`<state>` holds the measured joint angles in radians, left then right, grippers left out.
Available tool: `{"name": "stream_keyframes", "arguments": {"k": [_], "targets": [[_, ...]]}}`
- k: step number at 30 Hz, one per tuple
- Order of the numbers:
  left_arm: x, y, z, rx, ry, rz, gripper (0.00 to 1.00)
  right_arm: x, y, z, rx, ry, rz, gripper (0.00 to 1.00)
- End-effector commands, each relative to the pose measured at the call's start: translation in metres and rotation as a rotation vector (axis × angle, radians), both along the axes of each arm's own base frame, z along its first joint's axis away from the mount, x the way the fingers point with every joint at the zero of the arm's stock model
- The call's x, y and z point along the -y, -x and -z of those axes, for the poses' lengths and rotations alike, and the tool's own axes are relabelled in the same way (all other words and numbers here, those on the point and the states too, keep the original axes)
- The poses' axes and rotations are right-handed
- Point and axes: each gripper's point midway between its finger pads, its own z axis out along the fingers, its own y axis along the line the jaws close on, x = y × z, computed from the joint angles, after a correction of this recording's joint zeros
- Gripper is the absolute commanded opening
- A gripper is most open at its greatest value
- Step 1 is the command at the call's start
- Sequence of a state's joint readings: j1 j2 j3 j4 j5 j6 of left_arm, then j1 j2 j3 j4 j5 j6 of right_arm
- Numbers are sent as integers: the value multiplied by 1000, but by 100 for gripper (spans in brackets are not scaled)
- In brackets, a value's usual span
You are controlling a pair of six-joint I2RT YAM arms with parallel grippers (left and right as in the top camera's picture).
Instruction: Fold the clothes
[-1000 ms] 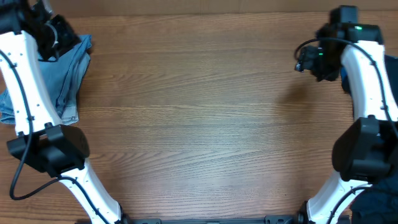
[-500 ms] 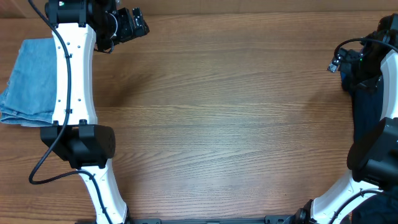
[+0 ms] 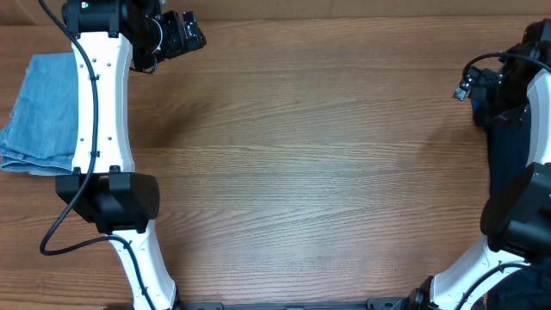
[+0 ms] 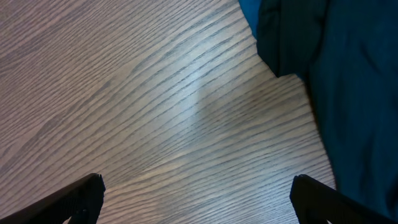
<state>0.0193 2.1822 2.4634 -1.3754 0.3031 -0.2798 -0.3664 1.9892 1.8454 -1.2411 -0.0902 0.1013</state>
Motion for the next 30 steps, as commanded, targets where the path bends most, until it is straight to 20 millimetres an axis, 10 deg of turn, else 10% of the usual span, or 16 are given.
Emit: {"name": "stream_keyframes", "arguments": {"k": [1, 19, 26, 30], "targets": [[2, -1, 0, 8, -13, 16, 100, 1, -1, 1, 2, 0, 5, 100], [2, -1, 0, 9, -13, 16, 100, -1, 0, -18, 46, 16, 1, 100], [2, -1, 0, 9, -13, 16, 100, -31, 38, -168, 398, 142, -35, 100], [2, -1, 0, 9, -13, 16, 100, -118, 100, -271, 710, 178, -225, 100]]}}
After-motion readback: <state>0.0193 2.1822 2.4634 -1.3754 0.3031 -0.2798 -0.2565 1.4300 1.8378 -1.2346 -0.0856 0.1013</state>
